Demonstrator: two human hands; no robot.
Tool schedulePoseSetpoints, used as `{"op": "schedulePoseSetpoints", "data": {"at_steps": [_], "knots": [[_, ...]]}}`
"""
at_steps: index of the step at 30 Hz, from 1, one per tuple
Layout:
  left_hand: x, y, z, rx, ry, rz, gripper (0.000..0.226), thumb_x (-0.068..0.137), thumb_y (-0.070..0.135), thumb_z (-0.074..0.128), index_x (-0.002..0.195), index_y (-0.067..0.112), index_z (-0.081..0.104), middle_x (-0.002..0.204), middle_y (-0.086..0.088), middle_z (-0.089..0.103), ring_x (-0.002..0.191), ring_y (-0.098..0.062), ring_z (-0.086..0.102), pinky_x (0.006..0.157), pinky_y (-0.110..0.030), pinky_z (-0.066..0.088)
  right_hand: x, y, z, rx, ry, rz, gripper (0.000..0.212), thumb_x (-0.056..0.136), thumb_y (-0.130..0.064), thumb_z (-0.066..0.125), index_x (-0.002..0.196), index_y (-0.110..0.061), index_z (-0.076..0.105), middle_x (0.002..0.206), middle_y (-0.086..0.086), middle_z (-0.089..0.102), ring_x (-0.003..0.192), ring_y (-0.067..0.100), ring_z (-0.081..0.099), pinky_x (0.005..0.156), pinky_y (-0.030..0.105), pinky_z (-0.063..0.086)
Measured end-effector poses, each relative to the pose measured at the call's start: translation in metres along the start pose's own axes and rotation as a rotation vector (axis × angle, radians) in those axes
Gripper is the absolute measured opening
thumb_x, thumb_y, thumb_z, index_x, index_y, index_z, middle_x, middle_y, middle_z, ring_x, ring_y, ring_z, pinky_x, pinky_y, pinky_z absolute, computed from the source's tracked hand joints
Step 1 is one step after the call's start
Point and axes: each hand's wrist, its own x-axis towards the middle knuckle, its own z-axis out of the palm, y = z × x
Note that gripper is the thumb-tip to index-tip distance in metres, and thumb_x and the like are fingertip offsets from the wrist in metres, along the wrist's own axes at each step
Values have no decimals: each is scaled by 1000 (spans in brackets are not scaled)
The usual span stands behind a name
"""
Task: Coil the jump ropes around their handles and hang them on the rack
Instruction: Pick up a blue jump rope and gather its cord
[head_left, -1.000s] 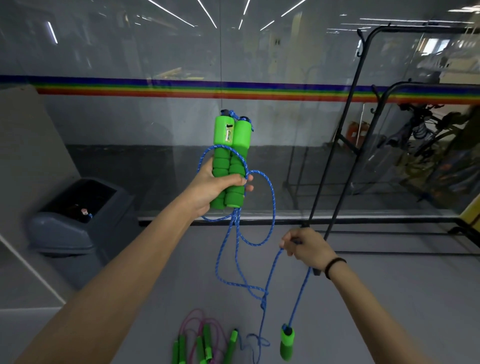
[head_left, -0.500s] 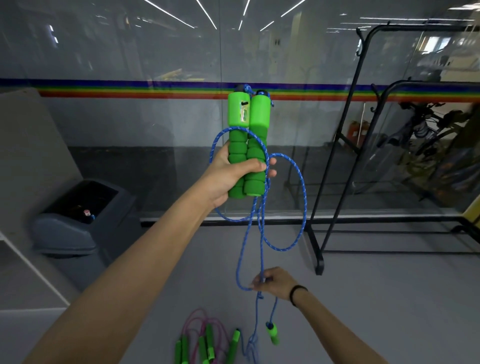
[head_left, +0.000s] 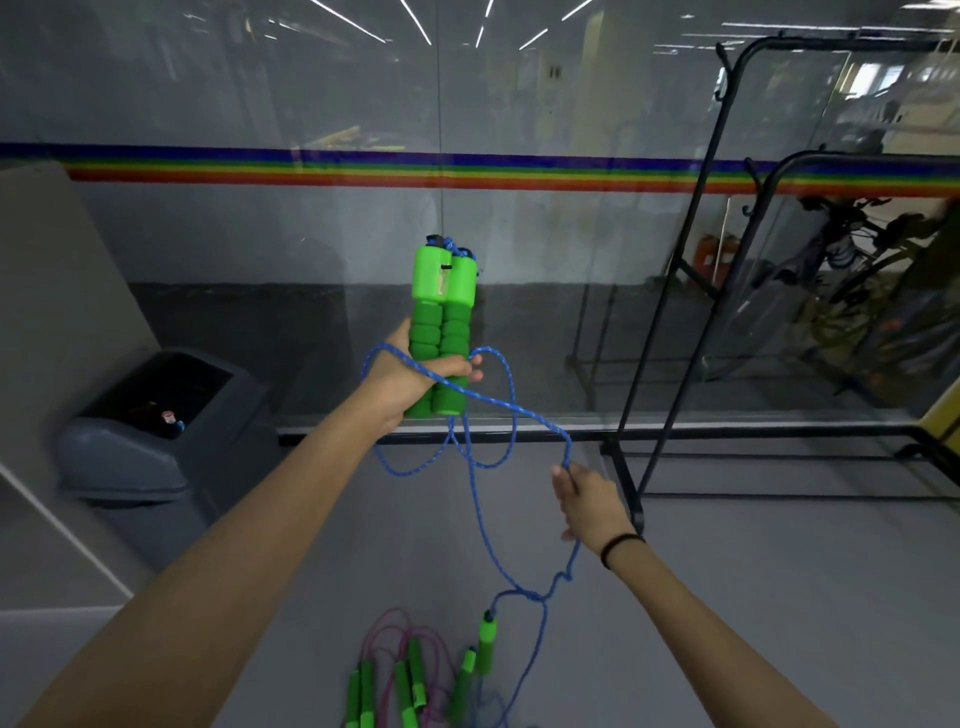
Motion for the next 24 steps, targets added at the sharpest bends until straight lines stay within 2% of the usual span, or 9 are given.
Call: {"op": "schedulePoseSetpoints", "data": {"at_steps": [4, 8, 12, 14, 16, 18, 20, 22, 24], "knots": [[4, -12, -7, 94, 63, -26, 42, 67, -5, 73, 101, 11, 56, 103, -18, 68, 93, -30, 67, 82, -41, 56, 3, -16, -22, 19, 65, -111, 39, 96, -34, 37, 68, -13, 53, 57, -5, 45, 64, 19, 49, 57, 21, 36], [7, -25, -6, 120, 94, -82, 47, 62, -2, 77, 104, 8, 58, 98, -12, 69, 87, -25, 66, 78, -42, 56, 3, -32, -37, 77, 89, -211, 32, 94, -31, 44, 71, -15, 60, 56, -6, 43, 58, 10, 44, 58, 20, 34], [7, -40, -3, 101, -8, -141, 41, 66, -5, 73, 101, 10, 58, 96, -13, 72, 82, -26, 69, 77, -40, 56, 3, -48, -47, 83, 92, -289, 22, 88, -25, 57, 66, -21, 56, 57, -7, 48, 56, 7, 44, 55, 15, 33], [7, -52, -2, 100, -46, -196, 28, 72, -5, 70, 93, 12, 60, 84, -7, 73, 73, -21, 69, 70, -33, 57, 2, -56, -51, 117, 71, -325, 21, 87, -22, 59, 67, -25, 54, 64, -4, 57, 62, 10, 51, 63, 19, 38], [6, -65, -4, 151, -63, -270, 22, 74, 2, 72, 90, 12, 62, 76, -2, 74, 69, -16, 70, 67, -29, 56, -1, -68, -58, 138, 59, -368, 14, 87, -22, 58, 74, -19, 60, 66, -4, 58, 63, 9, 50, 63, 23, 38], [7, -78, -6, 224, -84, -326, 29, 71, 9, 77, 96, 12, 62, 85, -8, 74, 77, -20, 70, 76, -35, 55, -2, -83, -67, 155, 75, -430, 14, 87, -24, 59, 80, -12, 64, 65, -1, 59, 60, 8, 48, 62, 26, 38], [6, -89, -6, 312, -93, -341, 36, 69, 12, 78, 100, 13, 60, 86, -8, 74, 75, -15, 71, 70, -28, 57, -2, -98, -76, 175, 71, -472, 15, 85, -26, 61, 81, -13, 67, 72, 14, 65, 64, 13, 51, 64, 32, 41], [2, -98, -4, 409, -96, -336, 38, 68, 13, 78, 102, 13, 60, 83, -4, 71, 67, -8, 69, 57, -19, 52, -5, -111, -81, 199, 26, -486, 14, 85, -26, 60, 81, -16, 68, 69, 16, 63, 58, 11, 47, 58, 28, 39], [-1, -112, -4, 496, -87, -359, 47, 64, 16, 80, 106, 15, 59, 95, -4, 70, 83, -15, 68, 68, -24, 51, -11, -122, -84, 299, -55, -455, 16, 90, -21, 54, 87, -13, 67, 52, -1, 49, 45, 4, 32, 44, 17, 28]]}}
